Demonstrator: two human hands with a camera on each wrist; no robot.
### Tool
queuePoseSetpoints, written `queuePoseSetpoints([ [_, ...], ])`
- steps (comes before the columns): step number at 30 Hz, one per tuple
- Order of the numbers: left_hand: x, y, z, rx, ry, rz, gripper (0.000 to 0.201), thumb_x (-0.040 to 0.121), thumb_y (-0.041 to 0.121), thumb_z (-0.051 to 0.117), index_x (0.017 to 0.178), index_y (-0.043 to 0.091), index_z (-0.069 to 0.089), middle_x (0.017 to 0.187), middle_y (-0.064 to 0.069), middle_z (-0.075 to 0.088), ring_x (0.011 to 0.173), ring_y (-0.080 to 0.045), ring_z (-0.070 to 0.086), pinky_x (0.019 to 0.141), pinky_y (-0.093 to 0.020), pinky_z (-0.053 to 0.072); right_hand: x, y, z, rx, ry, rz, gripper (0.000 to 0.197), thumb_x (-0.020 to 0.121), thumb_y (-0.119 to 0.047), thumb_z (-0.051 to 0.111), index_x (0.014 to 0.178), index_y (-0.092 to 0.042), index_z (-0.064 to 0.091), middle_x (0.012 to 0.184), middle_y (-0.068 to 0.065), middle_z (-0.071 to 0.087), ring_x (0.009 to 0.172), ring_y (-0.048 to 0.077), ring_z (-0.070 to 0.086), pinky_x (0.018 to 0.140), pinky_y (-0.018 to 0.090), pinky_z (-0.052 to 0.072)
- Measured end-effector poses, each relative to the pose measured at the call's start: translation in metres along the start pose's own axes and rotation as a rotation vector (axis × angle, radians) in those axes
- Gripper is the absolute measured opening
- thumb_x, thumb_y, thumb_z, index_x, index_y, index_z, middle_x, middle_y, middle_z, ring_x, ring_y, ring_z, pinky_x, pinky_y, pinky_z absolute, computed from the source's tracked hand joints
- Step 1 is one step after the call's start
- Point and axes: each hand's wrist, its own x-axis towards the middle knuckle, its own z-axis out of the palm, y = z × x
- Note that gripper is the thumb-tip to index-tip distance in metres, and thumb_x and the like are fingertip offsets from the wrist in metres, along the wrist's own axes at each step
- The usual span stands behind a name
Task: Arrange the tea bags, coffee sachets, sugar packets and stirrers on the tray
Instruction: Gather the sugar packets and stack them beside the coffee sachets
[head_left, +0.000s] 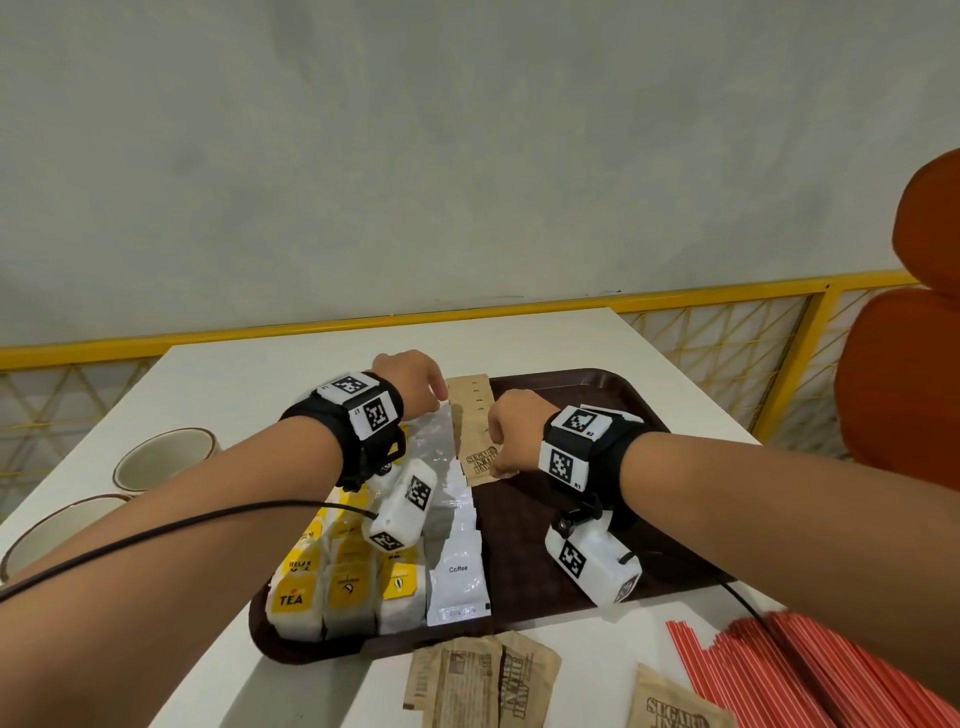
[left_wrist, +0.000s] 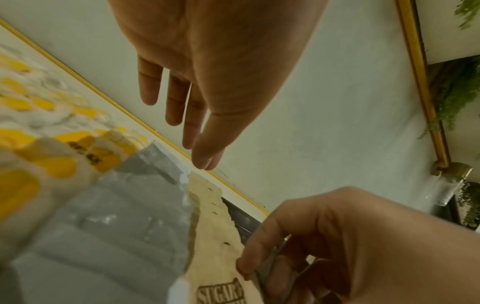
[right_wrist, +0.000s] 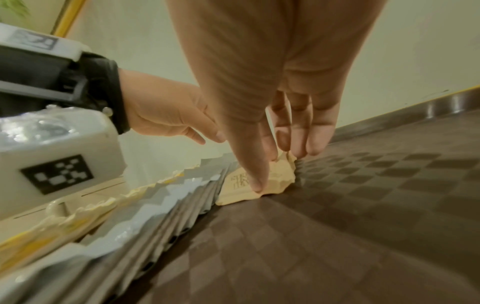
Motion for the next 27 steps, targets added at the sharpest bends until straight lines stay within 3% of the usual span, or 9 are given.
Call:
queuePoseSetpoints([
  [2, -0.003, 0.000, -0.001, 0.006, 0.000, 0.002, 0.015, 0.090, 0.016, 0.061, 0.100, 0.024, 0.069, 0.119, 0.000, 0.061, 0.113, -0.021, 0.055, 0.097, -0.030, 0.040, 0.001, -0.002, -0.001, 0.003, -0.008, 0.012, 0.036, 0.074, -0.023, 0.076, 0.096, 0.005, 0.070, 0.097, 0.015, 0.067, 0.075, 0.019, 0.053, 0.065, 0.028, 0.046],
  [4, -0.004, 0.001, -0.001, 0.006, 0.002, 0.008, 0.016, 0.090, 0.015, 0.060, 0.101, 0.023, 0.069, 0.120, 0.000, 0.061, 0.114, -0.020, 0.055, 0.097, -0.030, 0.039, 0.001, -0.004, -0.001, -0.023, -0.012, 0.029, 0.022, 0.073, -0.022, 0.076, 0.077, -0.003, 0.064, 0.083, 0.008, 0.058, 0.073, 0.018, 0.052, 0.061, 0.026, 0.044],
  [7, -0.006, 0.004, 0.000, 0.002, -0.002, 0.016, 0.017, 0.089, 0.016, 0.061, 0.103, 0.023, 0.070, 0.120, 0.000, 0.061, 0.113, -0.019, 0.055, 0.095, -0.028, 0.040, 0.001, -0.005, -0.001, -0.039, -0.009, 0.035, 0.025, 0.070, -0.019, 0.075, 0.066, -0.011, 0.052, 0.078, 0.005, 0.054, 0.071, 0.018, 0.051, 0.057, 0.025, 0.041],
  [13, -0.008, 0.011, 0.003, -0.012, 0.003, 0.036, 0.018, 0.088, 0.018, 0.062, 0.104, 0.021, 0.070, 0.120, 0.001, 0.062, 0.113, -0.018, 0.055, 0.094, -0.028, 0.040, 0.000, 0.000, -0.001, 0.039, 0.012, 0.045, 0.024, 0.069, -0.022, 0.077, 0.074, -0.011, 0.057, 0.080, 0.005, 0.054, 0.072, 0.018, 0.050, 0.061, 0.027, 0.041],
  [15, -0.009, 0.010, 0.004, -0.025, 0.003, 0.025, 0.018, 0.088, 0.018, 0.062, 0.104, 0.021, 0.070, 0.120, 0.000, 0.062, 0.114, -0.018, 0.055, 0.093, -0.028, 0.041, -0.001, 0.004, -0.003, 0.128, 0.042, 0.071, 0.024, 0.075, -0.025, 0.077, 0.079, -0.009, 0.060, 0.083, 0.006, 0.060, 0.076, 0.020, 0.057, 0.068, 0.030, 0.048],
  [18, -0.011, 0.008, 0.004, -0.025, -0.003, 0.013, 0.019, 0.089, 0.018, 0.062, 0.106, 0.021, 0.070, 0.121, 0.000, 0.061, 0.112, -0.018, 0.055, 0.090, -0.026, 0.041, 0.004, 0.016, -0.004, 0.357, 0.103, 0.212, 0.017, 0.086, -0.016, 0.065, 0.097, -0.003, 0.068, 0.102, 0.011, 0.070, 0.093, 0.025, 0.067, 0.085, 0.036, 0.056],
  [21, -0.012, 0.005, 0.005, -0.018, -0.004, 0.005, 0.020, 0.091, 0.017, 0.059, 0.107, 0.021, 0.069, 0.123, 0.000, 0.060, 0.113, -0.018, 0.055, 0.091, -0.026, 0.040, 0.004, 0.025, 0.001, 0.706, 0.110, 0.332, 0.028, 0.085, -0.007, 0.059, 0.112, -0.005, 0.065, 0.114, 0.016, 0.066, 0.105, 0.032, 0.064, 0.091, 0.044, 0.053],
  [23, -0.012, 0.003, 0.007, -0.015, -0.004, -0.003, 0.020, 0.092, 0.016, 0.057, 0.107, 0.022, 0.068, 0.124, -0.001, 0.059, 0.113, -0.019, 0.055, 0.092, -0.027, 0.040, 0.002, 0.023, 0.008, 0.785, 0.076, 0.348, 0.035, 0.085, -0.005, 0.056, 0.120, -0.003, 0.060, 0.121, 0.019, 0.061, 0.112, 0.035, 0.059, 0.095, 0.046, 0.051],
  [27, -0.010, 0.003, 0.010, -0.012, -0.007, -0.003, 0.020, 0.092, 0.015, 0.057, 0.106, 0.023, 0.068, 0.123, -0.001, 0.059, 0.112, -0.020, 0.055, 0.090, -0.027, 0.041, 0.001, 0.010, 0.021, 0.784, 0.045, 0.347, 0.037, 0.086, -0.008, 0.053, 0.123, -0.003, 0.058, 0.122, 0.020, 0.060, 0.114, 0.036, 0.057, 0.090, 0.039, 0.049],
])
